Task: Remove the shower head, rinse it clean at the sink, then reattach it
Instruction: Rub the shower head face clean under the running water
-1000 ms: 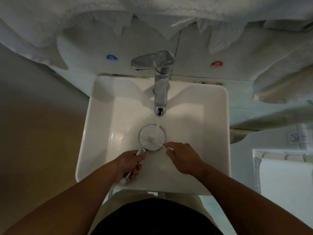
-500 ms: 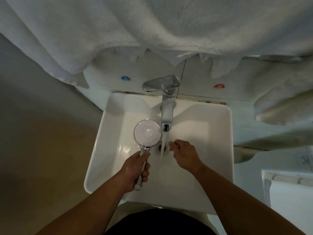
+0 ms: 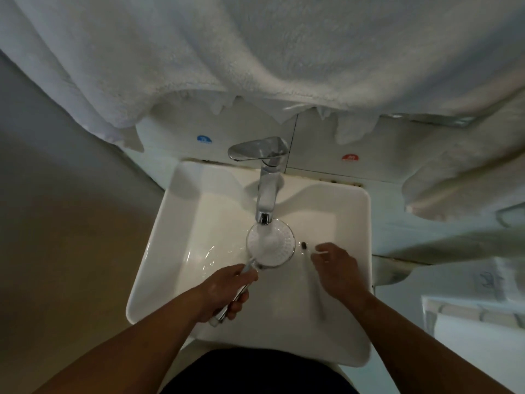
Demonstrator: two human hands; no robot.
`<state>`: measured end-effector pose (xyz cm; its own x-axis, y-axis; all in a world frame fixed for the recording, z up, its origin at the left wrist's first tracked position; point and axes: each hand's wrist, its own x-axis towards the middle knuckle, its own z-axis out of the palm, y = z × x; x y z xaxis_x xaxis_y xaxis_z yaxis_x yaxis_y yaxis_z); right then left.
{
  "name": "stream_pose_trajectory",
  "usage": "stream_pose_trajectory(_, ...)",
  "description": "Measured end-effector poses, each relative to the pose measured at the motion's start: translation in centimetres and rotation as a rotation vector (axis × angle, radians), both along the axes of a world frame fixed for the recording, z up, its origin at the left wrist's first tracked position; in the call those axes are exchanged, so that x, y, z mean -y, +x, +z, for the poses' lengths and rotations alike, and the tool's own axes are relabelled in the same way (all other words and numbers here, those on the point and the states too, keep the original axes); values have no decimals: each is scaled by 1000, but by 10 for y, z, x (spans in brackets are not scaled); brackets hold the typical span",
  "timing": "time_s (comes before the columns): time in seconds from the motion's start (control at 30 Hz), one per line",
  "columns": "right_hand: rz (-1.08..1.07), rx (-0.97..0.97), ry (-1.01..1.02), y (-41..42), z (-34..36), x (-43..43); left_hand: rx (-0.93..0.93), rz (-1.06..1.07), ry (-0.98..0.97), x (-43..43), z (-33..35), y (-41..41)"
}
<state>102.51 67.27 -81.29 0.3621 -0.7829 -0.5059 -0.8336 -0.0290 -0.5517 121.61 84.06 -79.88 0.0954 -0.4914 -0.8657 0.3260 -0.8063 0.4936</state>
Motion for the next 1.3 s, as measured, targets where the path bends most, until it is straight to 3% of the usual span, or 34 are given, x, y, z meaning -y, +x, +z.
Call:
stream_pose_trajectory(0.07,-93,183,140,14,4,-2,9,-61,11,-5,3,1)
stream_pose_trajectory(0.17,-142,284,351,43,2,-18,22,-85,34,-21,8,4)
stream_pose_trajectory(0.33,165,197,269,73,-15,-48,82,-129,74,-49,19,16)
stream_pose_trajectory(0.47,60,365,355,78,-16,-48,102,-157,69,-54,26,23)
stream_pose_trajectory(0.63,-143,421,268,80,-4,-39,97,-202,-3,-34,22,24)
stream_pose_trajectory(0.8,-63,506,227,50,6,-22,173,-371,-101,-5,8,25)
stream_pose_trajectory(0.97,-204,547,159,40,-7,-14,377,-370,-213,35,-2,16)
stream_pose_trajectory(1.07,-224,584,190,47,-7,-10,406,-335,-172,44,-3,17)
stream_pose_trajectory(1.17,-287,625,280,55,-10,-10,707,-723,-32,49,4,24)
stream_pose_trajectory(1.23,-349,667,351,58,-13,-14,836,-851,19,53,8,32)
stream_pose_trajectory(1.3,-402,690,400,59,-18,-20,591,-768,2,45,13,44)
